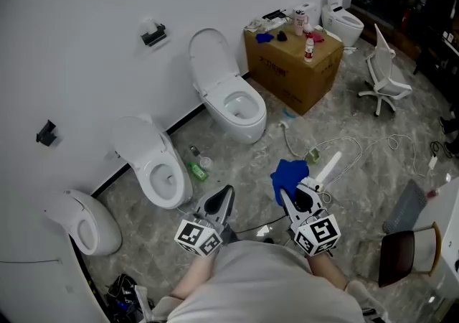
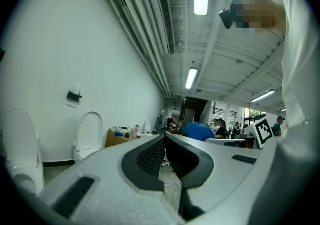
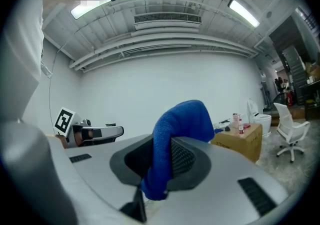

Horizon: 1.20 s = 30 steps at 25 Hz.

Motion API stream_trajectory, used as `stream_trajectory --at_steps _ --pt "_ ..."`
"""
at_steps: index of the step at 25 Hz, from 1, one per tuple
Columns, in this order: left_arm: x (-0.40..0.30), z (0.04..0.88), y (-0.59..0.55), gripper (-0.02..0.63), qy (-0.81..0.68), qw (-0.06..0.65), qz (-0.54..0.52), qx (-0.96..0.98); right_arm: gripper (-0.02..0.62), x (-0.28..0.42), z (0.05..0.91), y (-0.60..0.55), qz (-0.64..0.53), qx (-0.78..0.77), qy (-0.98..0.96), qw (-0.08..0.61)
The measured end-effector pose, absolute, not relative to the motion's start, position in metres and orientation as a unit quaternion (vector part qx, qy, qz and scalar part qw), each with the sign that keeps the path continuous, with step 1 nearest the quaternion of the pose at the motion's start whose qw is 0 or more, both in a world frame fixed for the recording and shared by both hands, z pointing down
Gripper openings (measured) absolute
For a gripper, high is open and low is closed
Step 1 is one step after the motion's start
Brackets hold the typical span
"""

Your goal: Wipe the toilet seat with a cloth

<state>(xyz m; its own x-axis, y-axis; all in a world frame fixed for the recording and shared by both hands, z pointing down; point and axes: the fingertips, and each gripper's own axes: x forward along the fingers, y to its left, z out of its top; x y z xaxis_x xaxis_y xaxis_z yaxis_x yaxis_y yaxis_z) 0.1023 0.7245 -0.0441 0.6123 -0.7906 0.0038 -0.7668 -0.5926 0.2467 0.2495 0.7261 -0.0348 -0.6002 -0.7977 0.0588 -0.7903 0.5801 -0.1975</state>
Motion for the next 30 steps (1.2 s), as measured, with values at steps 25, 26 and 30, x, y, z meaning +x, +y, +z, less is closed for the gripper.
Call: stream_trajectory --at_steps 25,26,30 --pt "0.049 -0.003 0.502 0.009 -0.432 0.148 -0.044 0.889 0.054 0.204 0.000 0.518 -0.122 -0.452 0.883 -0.022" --pt "0.045 -0.002 0.485 0.009 -0.428 0.148 -0.043 0.891 0.054 0.199 0.001 0.502 -0.124 -0.454 0.882 -0.022" --pt "0.021 -0.005 0.425 0.009 -0.419 0.134 -0.036 0.897 0.054 0.178 0.003 0.443 -0.132 -0.456 0.880 -0.019"
